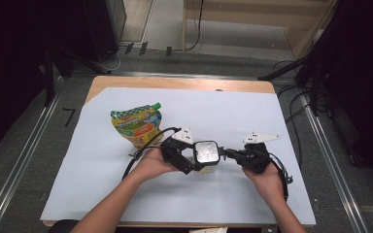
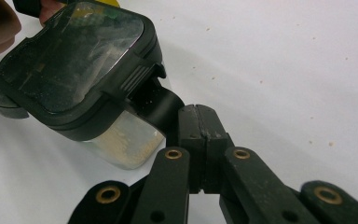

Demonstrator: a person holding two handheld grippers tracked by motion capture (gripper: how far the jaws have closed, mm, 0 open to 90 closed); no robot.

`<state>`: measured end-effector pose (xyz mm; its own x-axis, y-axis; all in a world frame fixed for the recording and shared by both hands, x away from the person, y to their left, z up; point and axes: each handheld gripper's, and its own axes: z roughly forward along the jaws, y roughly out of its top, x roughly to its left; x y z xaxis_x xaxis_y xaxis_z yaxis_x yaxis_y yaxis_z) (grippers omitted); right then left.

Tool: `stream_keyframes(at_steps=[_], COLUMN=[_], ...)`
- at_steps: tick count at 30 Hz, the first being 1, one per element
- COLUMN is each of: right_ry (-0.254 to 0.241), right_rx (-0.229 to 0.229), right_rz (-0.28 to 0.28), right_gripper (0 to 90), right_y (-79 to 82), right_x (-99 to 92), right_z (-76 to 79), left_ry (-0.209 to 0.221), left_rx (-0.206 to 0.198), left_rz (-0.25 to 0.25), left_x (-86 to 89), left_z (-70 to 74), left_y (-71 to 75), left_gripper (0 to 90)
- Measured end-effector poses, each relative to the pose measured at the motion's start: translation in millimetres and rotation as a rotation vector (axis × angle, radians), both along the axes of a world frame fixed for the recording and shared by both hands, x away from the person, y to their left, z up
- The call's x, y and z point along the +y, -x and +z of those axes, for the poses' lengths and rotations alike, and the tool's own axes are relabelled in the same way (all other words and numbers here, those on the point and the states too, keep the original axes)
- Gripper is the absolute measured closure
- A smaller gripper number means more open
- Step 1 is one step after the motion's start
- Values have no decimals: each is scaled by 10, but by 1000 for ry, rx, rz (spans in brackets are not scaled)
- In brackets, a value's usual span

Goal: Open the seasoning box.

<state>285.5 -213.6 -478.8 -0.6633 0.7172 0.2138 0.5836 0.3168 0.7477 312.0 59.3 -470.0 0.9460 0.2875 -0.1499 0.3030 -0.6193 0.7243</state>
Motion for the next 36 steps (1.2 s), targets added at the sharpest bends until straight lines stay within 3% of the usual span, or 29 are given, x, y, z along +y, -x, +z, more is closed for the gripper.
stream_keyframes(at_steps=[13, 18, 36], right_ry=[3, 6, 15], right_rx=[-3, -6, -12], right_rz=[-2, -3, 0], right_gripper=[900, 900, 900], right_y=[7, 10, 10], right_x=[6, 10, 28], right_z=[2, 3, 8], left_ry=[-11, 22, -1], left_rx=[17, 14, 6], left_rz=[14, 15, -1], left_x=[-6, 5, -48], left_z=[46, 87, 184], left_y=[4, 3, 19], left_gripper=[158, 157, 153])
